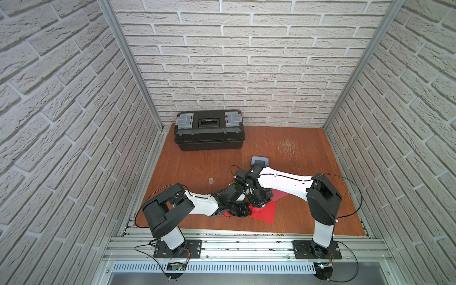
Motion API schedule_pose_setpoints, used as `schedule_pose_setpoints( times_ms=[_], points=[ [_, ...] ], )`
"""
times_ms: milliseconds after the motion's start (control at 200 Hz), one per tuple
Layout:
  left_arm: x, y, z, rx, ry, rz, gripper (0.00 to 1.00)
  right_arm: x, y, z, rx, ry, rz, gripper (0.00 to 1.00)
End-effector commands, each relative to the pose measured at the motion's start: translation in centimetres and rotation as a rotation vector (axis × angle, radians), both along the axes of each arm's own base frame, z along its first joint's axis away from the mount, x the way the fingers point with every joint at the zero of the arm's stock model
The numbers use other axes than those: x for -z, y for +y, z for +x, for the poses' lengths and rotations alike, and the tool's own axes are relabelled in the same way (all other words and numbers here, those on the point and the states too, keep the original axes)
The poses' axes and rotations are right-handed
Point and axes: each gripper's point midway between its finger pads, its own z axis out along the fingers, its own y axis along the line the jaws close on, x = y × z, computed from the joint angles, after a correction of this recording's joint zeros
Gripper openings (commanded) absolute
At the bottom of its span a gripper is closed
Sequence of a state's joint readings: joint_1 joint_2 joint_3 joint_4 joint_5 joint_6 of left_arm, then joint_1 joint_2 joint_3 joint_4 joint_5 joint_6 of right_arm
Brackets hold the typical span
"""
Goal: Seal the envelope with a glue stick
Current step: Apply the envelope at the center of the board.
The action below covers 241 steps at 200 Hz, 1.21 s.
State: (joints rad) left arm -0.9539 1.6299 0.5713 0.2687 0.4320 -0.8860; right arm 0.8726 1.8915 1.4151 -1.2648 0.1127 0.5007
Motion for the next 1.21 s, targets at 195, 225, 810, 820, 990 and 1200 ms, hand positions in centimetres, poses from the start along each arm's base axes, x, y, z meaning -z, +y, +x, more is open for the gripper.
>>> schedule_pose_setpoints(
  times_ms=[195,225,810,820,990,1200],
  points=[
    [4.1,3.8,-1.8,-0.007,0.083,0.198,0.01,1.6,5.8,-2.8,0.054,0.169,0.380,0.03],
    [4.1,3.9,-1.8,-0.008,0.084,0.197,0.01,1.7,4.2,-2.2,0.049,0.129,0.288,0.03],
    [4.0,3.7,-1.8,-0.011,0.082,0.191,0.01,1.4,2.0,-0.6,0.045,0.045,0.156,0.03],
    [4.0,3.7,-1.8,-0.011,0.081,0.191,0.01,1.4,1.4,-0.4,0.041,0.030,0.121,0.03],
    [4.1,3.9,-1.8,-0.011,0.084,0.193,0.01,0.0,-3.4,1.7,-0.012,-0.071,-0.187,0.02],
    [4.1,3.9,-1.8,-0.013,0.084,0.195,0.01,1.7,6.3,-2.5,0.055,0.179,0.401,0.02]
  ],
)
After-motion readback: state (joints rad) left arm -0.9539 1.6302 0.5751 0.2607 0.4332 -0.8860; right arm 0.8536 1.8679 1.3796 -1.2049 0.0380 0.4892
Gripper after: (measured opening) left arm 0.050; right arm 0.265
